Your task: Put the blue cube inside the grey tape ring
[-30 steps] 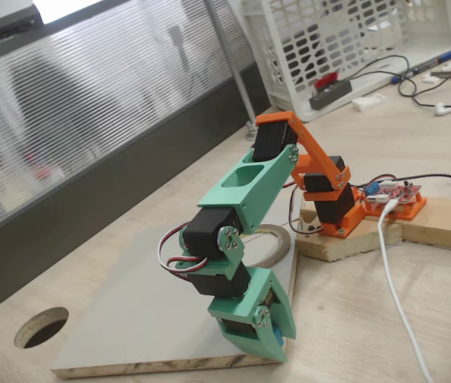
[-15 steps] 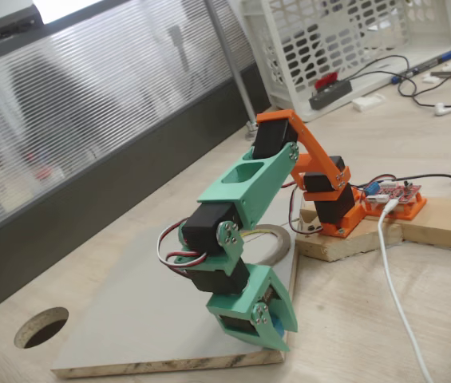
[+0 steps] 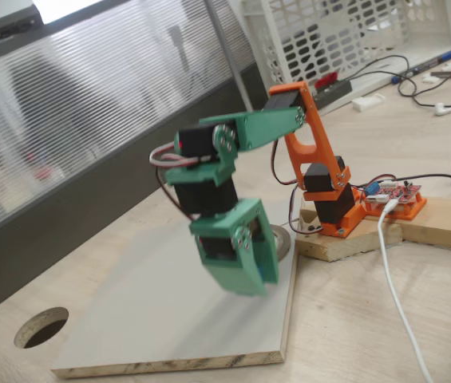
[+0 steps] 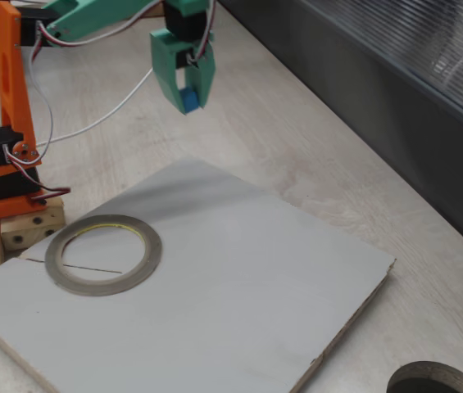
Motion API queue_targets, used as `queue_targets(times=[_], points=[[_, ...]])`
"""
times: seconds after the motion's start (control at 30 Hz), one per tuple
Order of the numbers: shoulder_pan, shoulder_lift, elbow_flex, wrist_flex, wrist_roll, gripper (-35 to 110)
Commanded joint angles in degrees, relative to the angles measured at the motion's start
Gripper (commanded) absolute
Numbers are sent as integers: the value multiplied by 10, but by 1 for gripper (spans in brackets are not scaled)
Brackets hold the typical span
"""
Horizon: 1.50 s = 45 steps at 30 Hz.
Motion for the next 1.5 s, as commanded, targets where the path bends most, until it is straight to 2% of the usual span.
queue_targets(times=[0.0,0.33,0.5,0.8,0.97,1.23,1.37,1.47], points=[[-1,43,-2,4,8,10],[22,46,-1,1,10,10],[169,47,-1,-2,5,10],[546,46,-2,-3,4,10],[664,42,-2,-3,4,10],[716,41,6,-1,5,10],[721,62,105,-2,7,10],[719,147,201,-4,9,10]])
